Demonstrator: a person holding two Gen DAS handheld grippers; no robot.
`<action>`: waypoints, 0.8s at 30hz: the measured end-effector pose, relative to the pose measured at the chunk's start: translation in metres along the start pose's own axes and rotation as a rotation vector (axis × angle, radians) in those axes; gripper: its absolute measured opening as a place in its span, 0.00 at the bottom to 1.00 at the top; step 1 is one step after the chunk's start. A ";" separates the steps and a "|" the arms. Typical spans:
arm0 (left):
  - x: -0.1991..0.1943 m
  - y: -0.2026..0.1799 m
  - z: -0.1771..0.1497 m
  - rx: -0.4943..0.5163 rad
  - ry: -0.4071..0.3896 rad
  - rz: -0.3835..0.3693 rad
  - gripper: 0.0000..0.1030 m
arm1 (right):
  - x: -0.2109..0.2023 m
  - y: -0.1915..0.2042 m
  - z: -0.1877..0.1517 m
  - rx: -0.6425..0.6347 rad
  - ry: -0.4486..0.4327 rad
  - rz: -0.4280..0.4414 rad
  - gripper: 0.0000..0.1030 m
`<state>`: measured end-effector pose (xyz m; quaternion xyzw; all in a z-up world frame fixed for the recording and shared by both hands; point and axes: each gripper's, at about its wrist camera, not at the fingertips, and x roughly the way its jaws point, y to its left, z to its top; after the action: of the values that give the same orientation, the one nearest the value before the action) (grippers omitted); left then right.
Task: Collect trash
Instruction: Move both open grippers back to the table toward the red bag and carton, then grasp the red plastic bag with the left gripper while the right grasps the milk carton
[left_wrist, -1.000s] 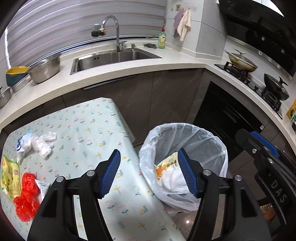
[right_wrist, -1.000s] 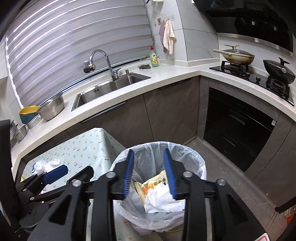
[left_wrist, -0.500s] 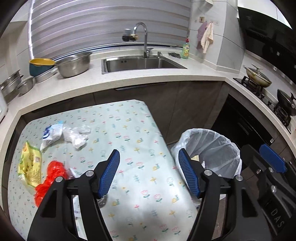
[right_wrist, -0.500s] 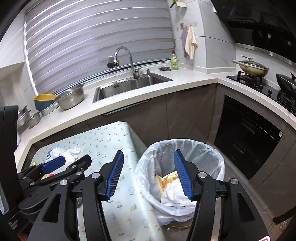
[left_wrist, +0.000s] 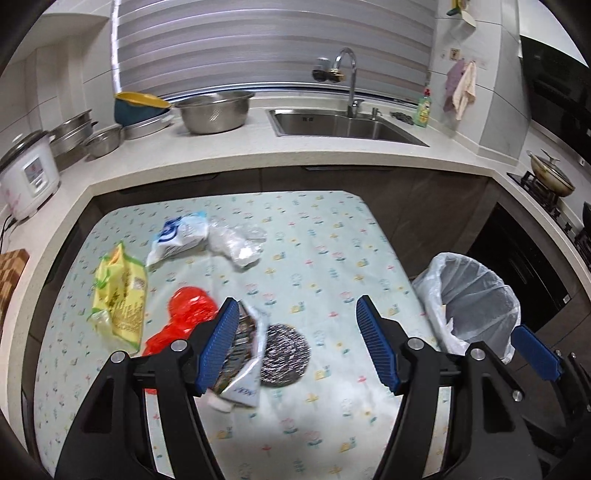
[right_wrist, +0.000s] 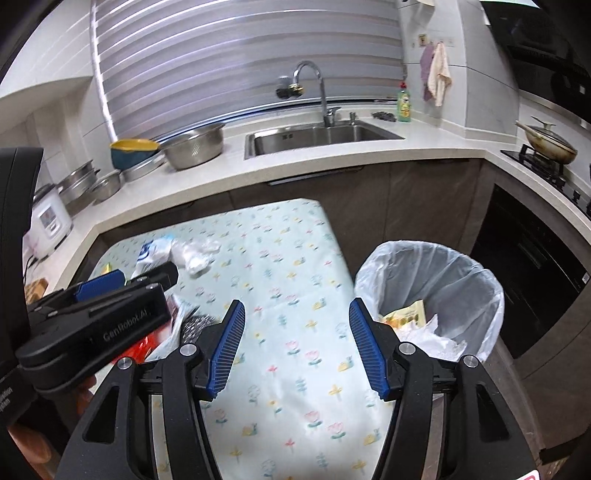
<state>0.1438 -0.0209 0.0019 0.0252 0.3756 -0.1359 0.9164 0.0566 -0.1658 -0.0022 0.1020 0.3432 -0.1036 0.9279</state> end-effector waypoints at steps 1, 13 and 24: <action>0.000 0.006 -0.003 -0.010 0.004 0.008 0.61 | 0.002 0.006 -0.003 -0.006 0.009 0.010 0.56; 0.013 0.098 -0.033 -0.136 0.065 0.112 0.71 | 0.040 0.071 -0.032 -0.069 0.116 0.084 0.56; 0.037 0.143 -0.046 -0.206 0.133 0.112 0.82 | 0.080 0.113 -0.047 -0.061 0.208 0.157 0.56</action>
<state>0.1754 0.1149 -0.0646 -0.0392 0.4454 -0.0434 0.8934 0.1168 -0.0552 -0.0760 0.1103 0.4314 -0.0093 0.8953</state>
